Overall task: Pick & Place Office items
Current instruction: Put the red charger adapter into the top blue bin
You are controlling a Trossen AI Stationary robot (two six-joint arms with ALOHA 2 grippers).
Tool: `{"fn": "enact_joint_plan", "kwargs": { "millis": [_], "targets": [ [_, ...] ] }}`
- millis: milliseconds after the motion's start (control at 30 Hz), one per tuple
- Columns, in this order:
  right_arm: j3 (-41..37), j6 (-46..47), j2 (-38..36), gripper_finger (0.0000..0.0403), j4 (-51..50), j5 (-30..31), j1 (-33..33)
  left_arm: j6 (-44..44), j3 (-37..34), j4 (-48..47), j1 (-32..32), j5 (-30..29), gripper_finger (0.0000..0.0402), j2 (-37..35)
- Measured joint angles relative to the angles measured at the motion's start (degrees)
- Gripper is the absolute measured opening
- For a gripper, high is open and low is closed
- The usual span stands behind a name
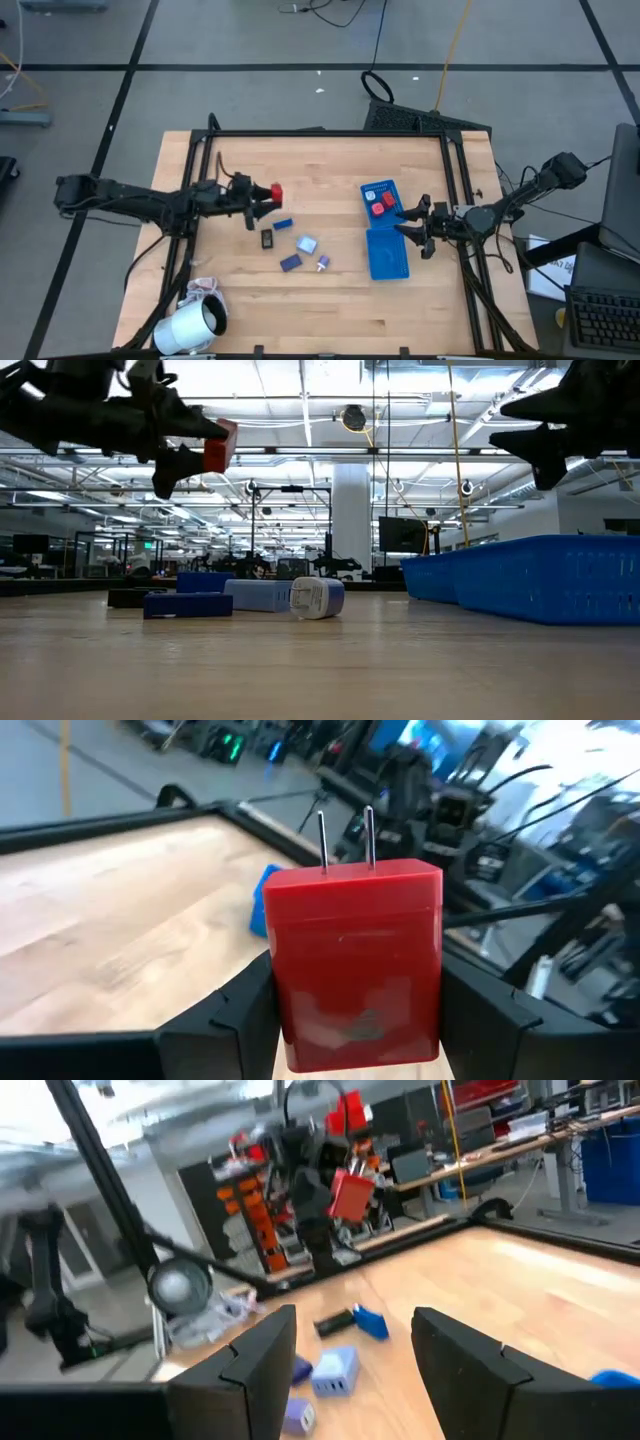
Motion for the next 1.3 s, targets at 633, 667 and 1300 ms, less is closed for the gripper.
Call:
{"fn": "enact_joint_plan", "kwargs": {
  "millis": [633, 667, 1300],
  "targets": [
    [15.5, -3.5, 30.3, 0.0189, 14.6, -0.4, -13.2, 14.9, -3.3, 12.3, -0.1, 8.6, 0.0211, 8.9],
    [16.7, -3.7, 32.2, 0.0189, 14.8, -0.5, -14.3, 15.9, -3.3, 13.0, -0.1, 8.6, 0.0211, 9.7],
    [30.6, -2.2, 57.9, 0.0189, 22.5, -27.7, -29.0, 26.2, 5.8, 17.8, -0.1, 9.2, 0.0212, 25.0]
  ]
}}
